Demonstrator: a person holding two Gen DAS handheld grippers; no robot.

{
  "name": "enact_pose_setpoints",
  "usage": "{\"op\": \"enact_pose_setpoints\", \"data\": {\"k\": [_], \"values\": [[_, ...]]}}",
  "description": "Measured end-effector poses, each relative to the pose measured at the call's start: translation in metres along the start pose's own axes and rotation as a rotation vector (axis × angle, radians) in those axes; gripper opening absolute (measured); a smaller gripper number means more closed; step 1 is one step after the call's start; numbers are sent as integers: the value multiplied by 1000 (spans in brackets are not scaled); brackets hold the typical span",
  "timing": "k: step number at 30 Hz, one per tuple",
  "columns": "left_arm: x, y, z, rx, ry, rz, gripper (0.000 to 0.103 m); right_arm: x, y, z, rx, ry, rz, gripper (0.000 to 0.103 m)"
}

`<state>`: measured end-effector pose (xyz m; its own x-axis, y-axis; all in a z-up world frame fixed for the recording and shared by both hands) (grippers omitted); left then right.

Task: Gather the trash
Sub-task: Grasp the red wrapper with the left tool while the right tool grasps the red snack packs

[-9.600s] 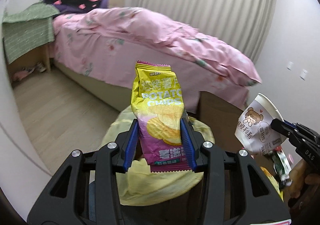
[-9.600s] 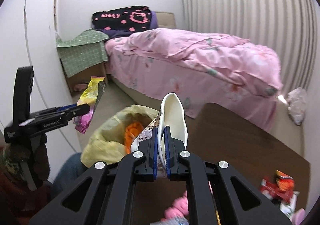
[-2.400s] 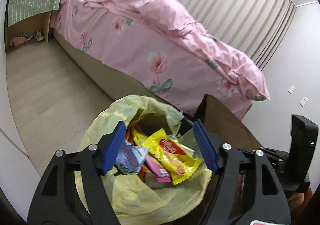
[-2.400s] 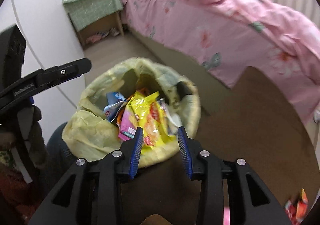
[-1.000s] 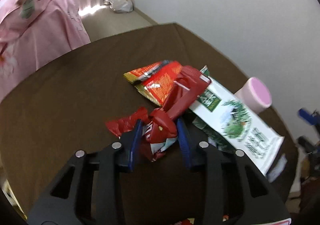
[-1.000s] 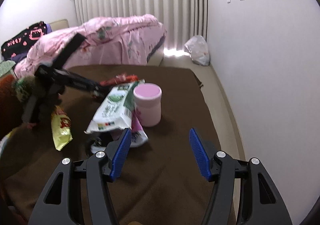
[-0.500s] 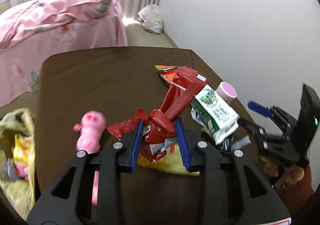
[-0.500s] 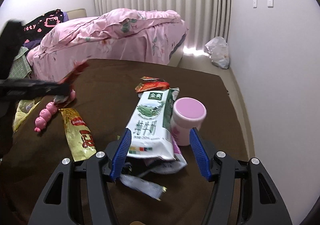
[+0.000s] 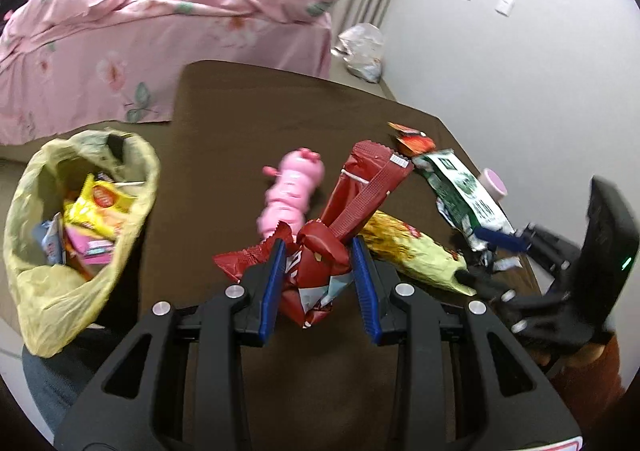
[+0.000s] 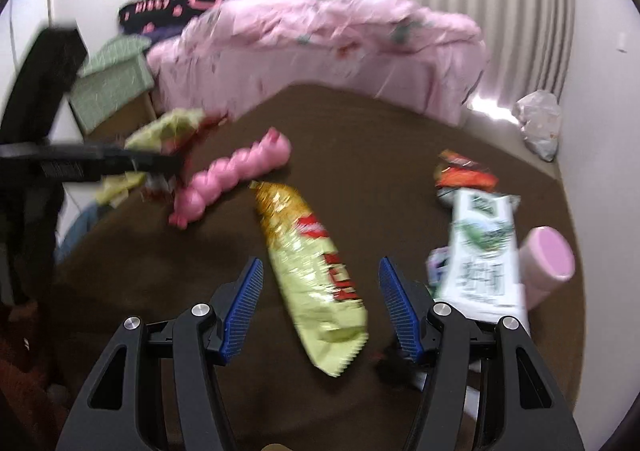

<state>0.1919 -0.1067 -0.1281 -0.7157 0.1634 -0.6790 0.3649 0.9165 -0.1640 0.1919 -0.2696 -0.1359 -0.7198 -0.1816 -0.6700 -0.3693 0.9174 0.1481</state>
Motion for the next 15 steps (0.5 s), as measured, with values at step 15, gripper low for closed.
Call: {"op": "enact_pose_setpoints", "data": {"k": [15], "values": [[10, 7, -3, 53, -5, -32, 32, -62, -26, -29, 96, -133, 17, 57]]}}
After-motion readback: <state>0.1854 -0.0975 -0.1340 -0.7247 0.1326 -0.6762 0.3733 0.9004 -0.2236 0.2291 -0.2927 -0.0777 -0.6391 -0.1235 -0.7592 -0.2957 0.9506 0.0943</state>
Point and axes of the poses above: each gripper's, at about its wrist camera, not at the fingertips, and z roughly the way its jaws point, y to its left, x to its underside, the point moved 9 cm from there along z, roughly the way its jaws point, and after that the axes turned 10 degrees about z, right-handed, at the moved point
